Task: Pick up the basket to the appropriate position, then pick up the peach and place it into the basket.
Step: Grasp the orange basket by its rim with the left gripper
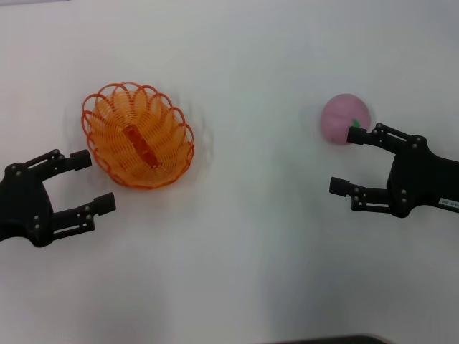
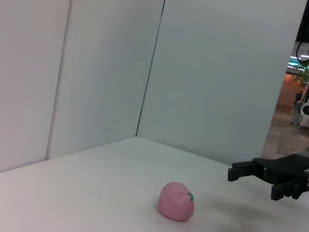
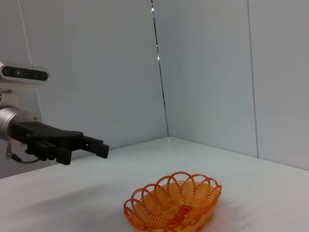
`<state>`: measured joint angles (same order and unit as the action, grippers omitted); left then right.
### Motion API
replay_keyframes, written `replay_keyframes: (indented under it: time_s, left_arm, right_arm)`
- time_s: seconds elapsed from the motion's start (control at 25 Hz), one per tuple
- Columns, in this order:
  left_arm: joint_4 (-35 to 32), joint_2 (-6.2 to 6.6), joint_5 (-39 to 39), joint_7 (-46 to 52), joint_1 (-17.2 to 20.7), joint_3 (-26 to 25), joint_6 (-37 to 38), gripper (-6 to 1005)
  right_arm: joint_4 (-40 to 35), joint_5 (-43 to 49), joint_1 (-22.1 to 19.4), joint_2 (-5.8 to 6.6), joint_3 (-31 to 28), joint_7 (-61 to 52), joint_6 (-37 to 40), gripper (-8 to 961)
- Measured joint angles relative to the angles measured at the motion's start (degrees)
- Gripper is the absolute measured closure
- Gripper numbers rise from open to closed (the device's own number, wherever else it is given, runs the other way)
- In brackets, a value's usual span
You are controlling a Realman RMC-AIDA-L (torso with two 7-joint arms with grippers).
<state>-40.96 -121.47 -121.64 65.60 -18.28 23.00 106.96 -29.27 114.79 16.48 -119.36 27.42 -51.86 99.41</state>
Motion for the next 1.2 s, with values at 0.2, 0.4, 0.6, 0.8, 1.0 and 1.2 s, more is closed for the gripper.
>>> replay_keyframes:
  time_s: [0.2, 0.4, 0.6, 0.8, 1.0, 1.2]
  left_arm:
    - [0.1, 0.0, -0.1, 0.0, 0.0, -0.1, 0.0, 158]
    - [0.1, 0.0, -0.2, 0.0, -0.1, -0.2, 0.0, 158]
    - [0.2, 0.0, 0.1, 0.1, -0.1, -0.2, 0.2, 158]
    - [0.2, 0.0, 0.3, 0.7, -0.6, -0.2, 0.4, 157]
    - [0.3, -0.16, 0.5, 0.9, -1.6, -0.3, 0.1, 157]
    - [0.3, -0.35, 4.4, 1.5, -2.0, -0.3, -0.3, 157]
  right_arm:
    - [0.1, 0.0, 0.1, 0.0, 0.0, 0.0, 0.0, 9]
    - [0.2, 0.0, 0.2, 0.0, 0.0, 0.0, 0.0, 9]
    - [0.2, 0.0, 0.2, 0.0, 0.0, 0.0, -0.1, 8]
    - [0.1, 0.0, 0.3, 0.0, 0.0, 0.1, -0.1, 8]
    - [0.3, -0.1, 0.4, 0.0, 0.0, 0.3, -0.2, 9]
    - [0.2, -0.1, 0.6, 0.0, -0.1, 0.2, -0.2, 9]
